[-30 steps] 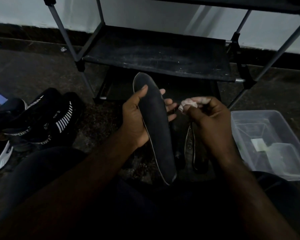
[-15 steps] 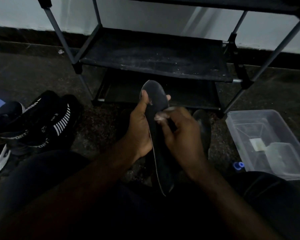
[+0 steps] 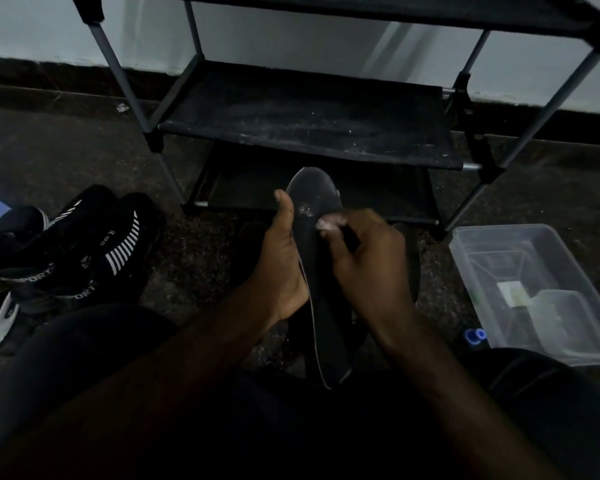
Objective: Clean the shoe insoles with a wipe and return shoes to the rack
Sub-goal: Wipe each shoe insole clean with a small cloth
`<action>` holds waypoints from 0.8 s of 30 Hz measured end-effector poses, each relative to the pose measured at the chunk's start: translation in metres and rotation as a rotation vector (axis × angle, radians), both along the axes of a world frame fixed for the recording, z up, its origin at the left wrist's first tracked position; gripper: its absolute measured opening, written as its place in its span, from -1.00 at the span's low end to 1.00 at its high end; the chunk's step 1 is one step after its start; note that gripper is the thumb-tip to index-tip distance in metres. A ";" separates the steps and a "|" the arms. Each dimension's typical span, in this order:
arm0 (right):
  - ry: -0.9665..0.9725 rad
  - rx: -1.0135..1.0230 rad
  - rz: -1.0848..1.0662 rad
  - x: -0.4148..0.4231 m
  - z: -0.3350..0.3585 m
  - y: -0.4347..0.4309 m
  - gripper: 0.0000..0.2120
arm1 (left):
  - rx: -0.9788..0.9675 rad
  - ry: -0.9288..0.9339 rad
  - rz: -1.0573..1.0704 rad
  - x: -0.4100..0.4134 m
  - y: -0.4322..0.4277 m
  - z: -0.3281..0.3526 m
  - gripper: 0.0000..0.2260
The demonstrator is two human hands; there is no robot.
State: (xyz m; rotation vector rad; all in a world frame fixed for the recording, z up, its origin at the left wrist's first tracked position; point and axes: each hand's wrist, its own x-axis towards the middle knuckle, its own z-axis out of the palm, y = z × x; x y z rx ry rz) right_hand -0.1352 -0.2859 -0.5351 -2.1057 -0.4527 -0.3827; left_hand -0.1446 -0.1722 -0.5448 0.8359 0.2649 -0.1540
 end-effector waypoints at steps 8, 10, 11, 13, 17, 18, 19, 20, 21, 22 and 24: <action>-0.050 -0.092 -0.092 0.014 -0.002 -0.009 -0.91 | 0.022 0.021 -0.034 0.000 -0.001 0.000 -0.25; -0.020 -0.030 -0.021 0.007 -0.001 -0.006 -0.92 | 0.012 0.031 -0.009 0.000 -0.002 -0.001 -0.28; -0.005 -0.001 0.056 0.000 0.000 -0.002 -0.91 | -0.006 0.027 0.011 0.000 -0.001 -0.002 -0.30; -0.013 -0.003 0.164 -0.006 0.001 0.003 -0.89 | -0.005 0.028 0.040 0.000 0.002 -0.002 -0.33; -0.040 0.041 0.021 0.013 0.002 -0.005 -0.89 | 0.113 0.065 -0.085 -0.002 0.000 0.002 -0.28; -0.030 0.059 -0.008 0.013 0.001 -0.006 -0.89 | 0.134 0.070 -0.103 -0.002 -0.001 0.004 -0.30; -0.017 0.063 0.001 0.011 0.001 -0.005 -0.89 | 0.148 0.073 -0.113 -0.003 -0.003 0.007 -0.33; -0.002 0.063 0.041 0.007 0.000 -0.002 -0.89 | 0.153 0.083 -0.095 -0.003 -0.002 0.009 -0.36; 0.018 0.067 0.097 0.002 -0.001 0.000 -0.88 | 0.141 0.092 -0.055 -0.002 -0.001 0.012 -0.39; 0.035 0.067 0.153 -0.001 -0.001 0.003 -0.88 | 0.123 0.095 -0.002 0.000 0.001 0.012 -0.41; 0.044 0.043 0.238 -0.003 -0.002 0.004 -0.88 | 0.085 0.106 0.062 0.004 0.006 0.014 -0.42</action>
